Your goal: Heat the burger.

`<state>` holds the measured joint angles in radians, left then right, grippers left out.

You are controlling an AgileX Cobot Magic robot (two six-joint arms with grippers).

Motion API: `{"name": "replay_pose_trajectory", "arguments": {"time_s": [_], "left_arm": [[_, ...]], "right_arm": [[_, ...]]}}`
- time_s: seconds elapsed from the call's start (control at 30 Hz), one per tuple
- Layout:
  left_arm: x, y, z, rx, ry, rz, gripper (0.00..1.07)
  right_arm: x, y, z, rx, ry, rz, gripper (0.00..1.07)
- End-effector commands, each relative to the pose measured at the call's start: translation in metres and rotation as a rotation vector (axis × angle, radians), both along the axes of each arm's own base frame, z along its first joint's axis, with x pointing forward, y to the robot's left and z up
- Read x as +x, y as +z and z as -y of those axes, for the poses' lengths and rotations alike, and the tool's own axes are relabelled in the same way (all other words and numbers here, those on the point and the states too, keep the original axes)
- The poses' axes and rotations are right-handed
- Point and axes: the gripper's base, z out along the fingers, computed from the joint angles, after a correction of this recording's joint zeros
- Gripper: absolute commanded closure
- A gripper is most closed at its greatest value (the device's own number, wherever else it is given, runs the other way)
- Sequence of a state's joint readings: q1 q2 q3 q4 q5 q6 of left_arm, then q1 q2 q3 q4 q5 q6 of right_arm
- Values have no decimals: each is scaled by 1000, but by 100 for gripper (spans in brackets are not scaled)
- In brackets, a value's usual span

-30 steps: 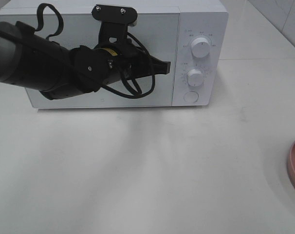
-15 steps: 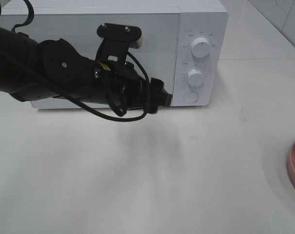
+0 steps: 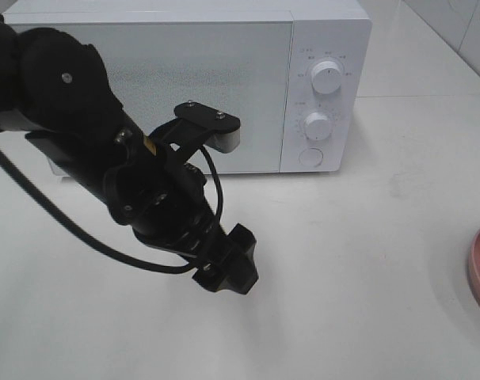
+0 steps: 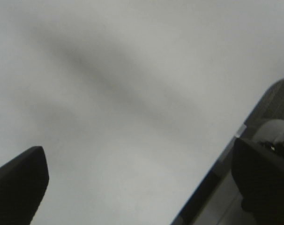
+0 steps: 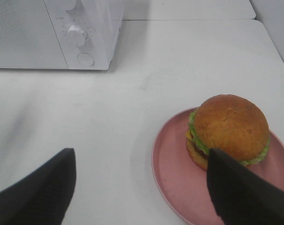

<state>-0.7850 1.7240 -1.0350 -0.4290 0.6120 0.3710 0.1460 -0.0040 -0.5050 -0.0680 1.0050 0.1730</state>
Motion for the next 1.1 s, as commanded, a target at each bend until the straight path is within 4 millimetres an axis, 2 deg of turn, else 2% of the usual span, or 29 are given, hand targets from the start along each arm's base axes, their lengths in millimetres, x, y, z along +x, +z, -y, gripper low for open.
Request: {"name": "replay_pose_trajectory", "arguments": {"time_s": [0.03,0.23,0.3,0.33,0.4,0.5,0.53,0.57,0.6,0.63,0.67,0.7,0.73,0.77,0.83,0.93,1.0,1.07,1.1], "left_arm": [[-10,13,-9,46,7,-37,6],[-10,28,-28,126,80,-32,6],[-3,35,-48,152,136,-50,6],[-3,35,-48,152,136,-50,6],[4,48,-80,167,217,-84,6],[5,51,-89,165,245,-88,6],[8,55,-108,161,308,-93,6],[7,57,-117,159,335,-95,6],[7,57,-117,159,335,-95,6],[5,58,-140,159,407,-107,6],[5,58,-140,159,407,-107,6],[-1,61,-160,153,475,-110,6],[-3,62,-170,152,512,-116,6],[-3,62,-170,152,512,-116,6],[-22,65,-207,150,648,-131,6],[-28,67,-216,150,681,-132,6],[-53,74,-240,136,807,-120,6],[-58,76,-243,128,833,-113,6],[-71,80,-247,110,879,-85,6]], "right_arm": [[-4,-1,0,-2,0,30,32],[-4,-1,0,-2,0,30,32],[-4,-1,0,-2,0,30,32],[-4,-1,0,-2,0,30,32],[-4,-1,0,-2,0,30,32],[-4,-1,0,-2,0,30,32],[-4,-1,0,-2,0,30,32],[-4,-1,0,-2,0,30,32],[-4,-1,0,-2,0,30,32],[-4,-1,0,-2,0,30,32],[-4,-1,0,-2,0,30,32],[-4,-1,0,-2,0,30,32],[-4,-1,0,-2,0,30,32],[-4,-1,0,-2,0,30,32],[-4,-1,0,-2,0,30,32],[-4,-1,0,-2,0,30,32],[-4,-1,0,-2,0,30,32],[-4,-1,0,-2,0,30,32],[-4,-1,0,-2,0,30,32]]}}
